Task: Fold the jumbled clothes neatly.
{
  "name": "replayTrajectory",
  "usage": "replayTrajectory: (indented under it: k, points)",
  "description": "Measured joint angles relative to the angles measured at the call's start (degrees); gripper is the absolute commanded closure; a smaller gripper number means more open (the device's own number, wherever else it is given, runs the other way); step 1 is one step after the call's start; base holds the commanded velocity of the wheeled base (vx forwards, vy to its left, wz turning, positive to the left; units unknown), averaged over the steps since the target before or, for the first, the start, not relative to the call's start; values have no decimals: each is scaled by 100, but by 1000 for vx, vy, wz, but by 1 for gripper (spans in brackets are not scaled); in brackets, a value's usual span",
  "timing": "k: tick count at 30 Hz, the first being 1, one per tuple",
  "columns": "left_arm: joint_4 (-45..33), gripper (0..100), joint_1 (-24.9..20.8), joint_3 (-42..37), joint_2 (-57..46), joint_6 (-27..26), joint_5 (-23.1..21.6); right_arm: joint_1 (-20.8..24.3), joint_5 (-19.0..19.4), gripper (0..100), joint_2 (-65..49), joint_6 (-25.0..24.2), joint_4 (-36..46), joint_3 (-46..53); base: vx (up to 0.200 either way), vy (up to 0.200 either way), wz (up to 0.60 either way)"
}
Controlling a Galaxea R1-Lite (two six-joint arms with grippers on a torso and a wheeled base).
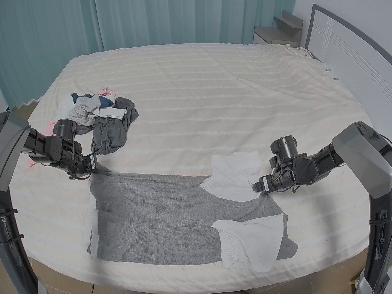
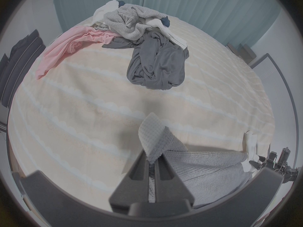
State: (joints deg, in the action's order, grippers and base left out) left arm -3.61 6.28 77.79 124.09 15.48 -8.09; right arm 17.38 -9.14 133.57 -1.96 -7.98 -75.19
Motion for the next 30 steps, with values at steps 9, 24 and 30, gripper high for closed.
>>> replayTrajectory:
  k: [9,24,30]
  points:
    - [5,100,61,-152,24,1,5,-250,0,0,-201,-389,-30,367,0,0,0]
    - [9,100,258,-296,22,-2,115,-232,61,0,-386,-1371,-413,325,0,0,0]
    - [24,100,332,-312,9,-2,123,-418,143,0,-383,-1801,-449,271,0,0,0]
